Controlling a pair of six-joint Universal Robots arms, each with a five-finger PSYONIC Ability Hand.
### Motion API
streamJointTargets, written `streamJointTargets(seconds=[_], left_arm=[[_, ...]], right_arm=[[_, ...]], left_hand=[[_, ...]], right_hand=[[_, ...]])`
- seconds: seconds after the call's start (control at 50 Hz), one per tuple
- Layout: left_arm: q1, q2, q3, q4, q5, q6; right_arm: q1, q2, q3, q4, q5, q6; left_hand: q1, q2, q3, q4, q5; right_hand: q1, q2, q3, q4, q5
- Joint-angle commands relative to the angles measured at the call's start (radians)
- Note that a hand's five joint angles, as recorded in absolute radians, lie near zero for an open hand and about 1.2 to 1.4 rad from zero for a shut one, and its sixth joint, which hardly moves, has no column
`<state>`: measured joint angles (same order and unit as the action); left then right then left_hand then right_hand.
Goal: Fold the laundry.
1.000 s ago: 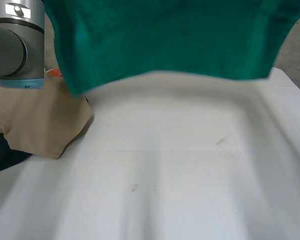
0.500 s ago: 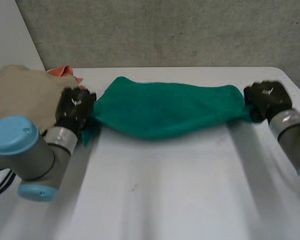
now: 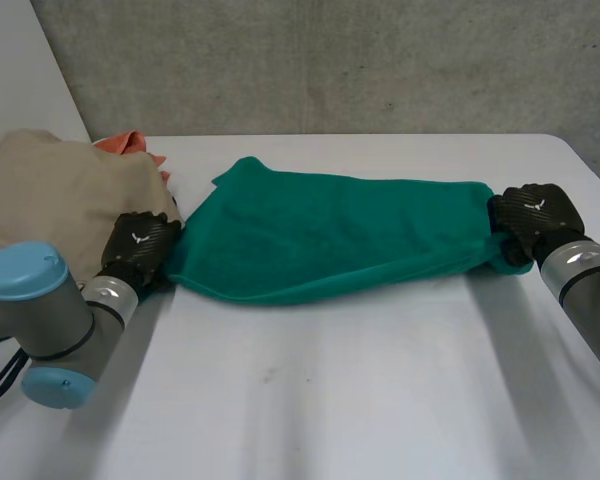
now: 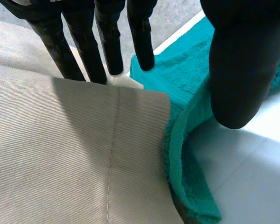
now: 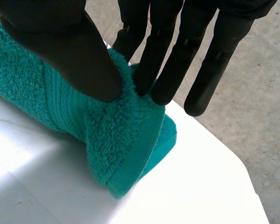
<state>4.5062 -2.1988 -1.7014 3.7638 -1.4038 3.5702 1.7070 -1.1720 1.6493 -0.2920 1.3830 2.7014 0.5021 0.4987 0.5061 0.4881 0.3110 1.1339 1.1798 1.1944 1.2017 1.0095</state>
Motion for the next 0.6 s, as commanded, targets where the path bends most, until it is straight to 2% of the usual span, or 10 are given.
streamJointTargets(seconds=[0.02,0.04,0.12,0.24,0.32,0.34,0.42,0.48,0.54,0.6], left_arm=[[0.007,0.001,-0.003,0.001,-0.001,0.006],[0.007,0.010,-0.012,-0.001,-0.003,0.006],[0.008,0.109,-0.072,-0.009,-0.003,0.006],[0.002,0.345,-0.198,-0.111,-0.001,0.019],[-0.005,0.514,-0.260,-0.338,0.005,0.134],[-0.005,0.568,-0.282,-0.452,0.005,0.204],[-0.007,0.608,-0.319,-0.742,0.000,0.388],[-0.024,0.605,-0.325,-0.835,0.003,0.468],[-0.044,0.591,-0.310,-0.794,0.003,0.480],[-0.048,0.558,-0.288,-0.662,0.003,0.473]], right_arm=[[-0.003,0.000,-0.009,0.008,0.002,-0.002],[-0.003,-0.001,-0.009,0.010,0.002,-0.003],[-0.003,-0.012,-0.010,0.046,-0.001,-0.031],[-0.023,-0.104,-0.032,0.342,-0.012,-0.267],[-0.110,-0.162,-0.031,0.577,0.008,-0.455],[-0.121,-0.170,-0.028,0.621,0.010,-0.492],[-0.161,-0.216,-0.005,0.801,-0.005,-0.604],[-0.165,-0.222,0.015,0.837,-0.005,-0.624],[-0.164,-0.221,0.027,0.812,0.001,-0.624],[-0.159,-0.213,0.029,0.765,-0.002,-0.612]], left_hand=[[0.775,0.779,0.771,0.789,0.792],[0.893,0.896,0.889,0.907,0.910],[0.894,0.898,0.890,0.908,0.911],[0.894,0.898,0.890,0.908,0.911],[0.894,0.898,0.890,0.908,0.911],[0.894,0.898,0.890,0.908,0.911],[0.894,0.898,0.890,0.908,0.911],[0.894,0.898,0.890,0.908,0.911],[0.894,0.898,0.890,0.908,0.911],[0.894,0.898,0.890,0.908,0.911]], right_hand=[[0.262,0.217,0.202,0.195,0.212],[0.262,0.217,0.202,0.195,0.212],[0.262,0.217,0.202,0.195,0.212],[0.262,0.217,0.202,0.195,0.212],[0.262,0.217,0.202,0.195,0.212],[0.262,0.217,0.202,0.195,0.212],[0.262,0.217,0.202,0.195,0.212],[0.262,0.217,0.202,0.195,0.212],[0.262,0.217,0.202,0.195,0.212],[0.262,0.217,0.202,0.195,0.212]])
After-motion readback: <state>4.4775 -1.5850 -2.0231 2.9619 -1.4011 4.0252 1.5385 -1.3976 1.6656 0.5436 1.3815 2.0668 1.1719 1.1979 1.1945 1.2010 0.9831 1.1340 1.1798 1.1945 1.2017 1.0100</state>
